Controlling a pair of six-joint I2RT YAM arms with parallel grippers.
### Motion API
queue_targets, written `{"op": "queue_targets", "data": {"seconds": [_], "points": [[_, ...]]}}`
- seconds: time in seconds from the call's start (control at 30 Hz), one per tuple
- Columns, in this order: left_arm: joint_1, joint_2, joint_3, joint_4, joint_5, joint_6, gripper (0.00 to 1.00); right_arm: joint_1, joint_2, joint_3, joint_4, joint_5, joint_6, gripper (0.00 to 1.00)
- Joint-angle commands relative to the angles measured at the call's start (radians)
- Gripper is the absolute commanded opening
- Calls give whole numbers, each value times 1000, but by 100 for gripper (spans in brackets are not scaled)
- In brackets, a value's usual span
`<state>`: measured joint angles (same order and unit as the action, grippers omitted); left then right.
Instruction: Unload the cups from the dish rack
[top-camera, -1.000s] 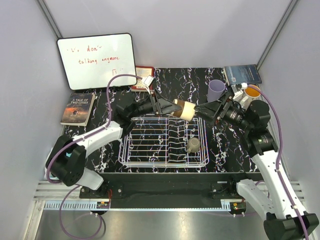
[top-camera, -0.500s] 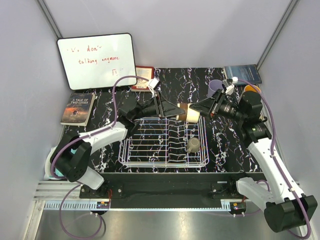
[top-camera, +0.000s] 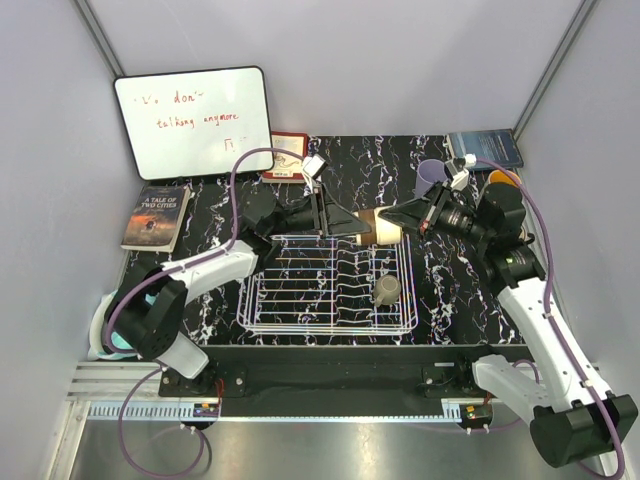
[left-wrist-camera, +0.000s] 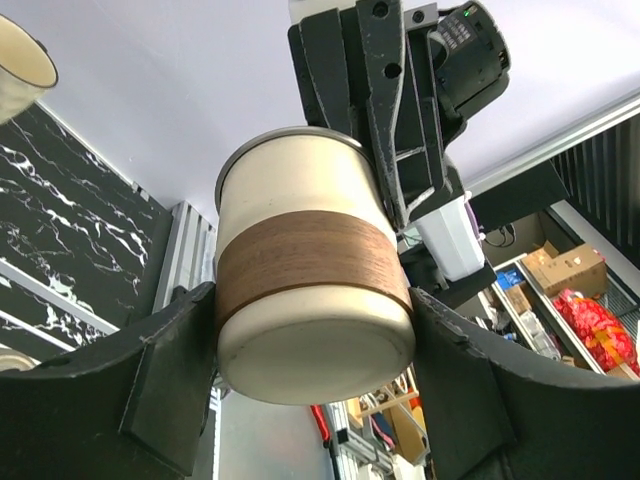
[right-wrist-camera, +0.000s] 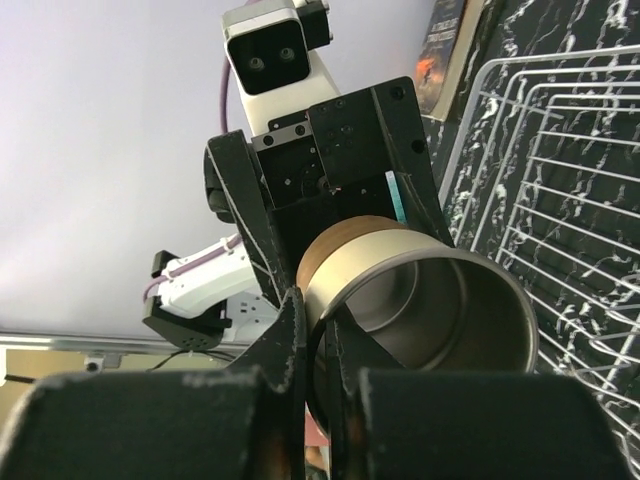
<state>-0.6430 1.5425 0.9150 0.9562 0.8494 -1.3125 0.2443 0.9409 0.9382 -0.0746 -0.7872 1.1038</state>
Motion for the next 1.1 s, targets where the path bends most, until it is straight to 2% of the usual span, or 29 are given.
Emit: {"op": "queue_targets", "data": {"seconds": [0.0, 0.03, 0.07, 0.3, 0.33, 0.4, 0.43, 0.53, 0.7, 0.73, 0.93, 1.07], "points": [[37, -10, 35, -121, -3, 45, 78, 19, -40, 111, -121, 16, -152, 0], [43, -16, 33, -160, -12, 62, 95, 18, -39, 122, -143, 23, -189, 0], [58, -28, 33, -241, -29, 108, 99, 19, -31, 128, -175, 29, -203, 0], [146, -81, -15, -503, -154, 186, 99, 18, 10, 211, -332, 126, -344, 0], [172, -84, -19, -589, -194, 205, 99, 18, 13, 221, -381, 184, -376, 0], [195, -99, -28, -655, -229, 217, 99, 18, 36, 261, -437, 264, -435, 0], [203, -104, -30, -733, -274, 242, 99, 18, 51, 275, -502, 366, -459, 0], [177, -107, -5, -897, -352, 339, 99, 6, 219, 358, -632, 594, -541, 0], [118, -143, 41, -1129, -515, 467, 99, -57, 423, 537, -666, 718, -529, 0], [114, -150, 57, -1193, -551, 499, 99, -60, 476, 569, -671, 780, -526, 0], [114, -170, 76, -1339, -608, 547, 99, -62, 677, 838, -741, 1035, -545, 0], [114, -200, 53, -1366, -624, 562, 99, -62, 803, 1021, -818, 1138, -601, 0]]}}
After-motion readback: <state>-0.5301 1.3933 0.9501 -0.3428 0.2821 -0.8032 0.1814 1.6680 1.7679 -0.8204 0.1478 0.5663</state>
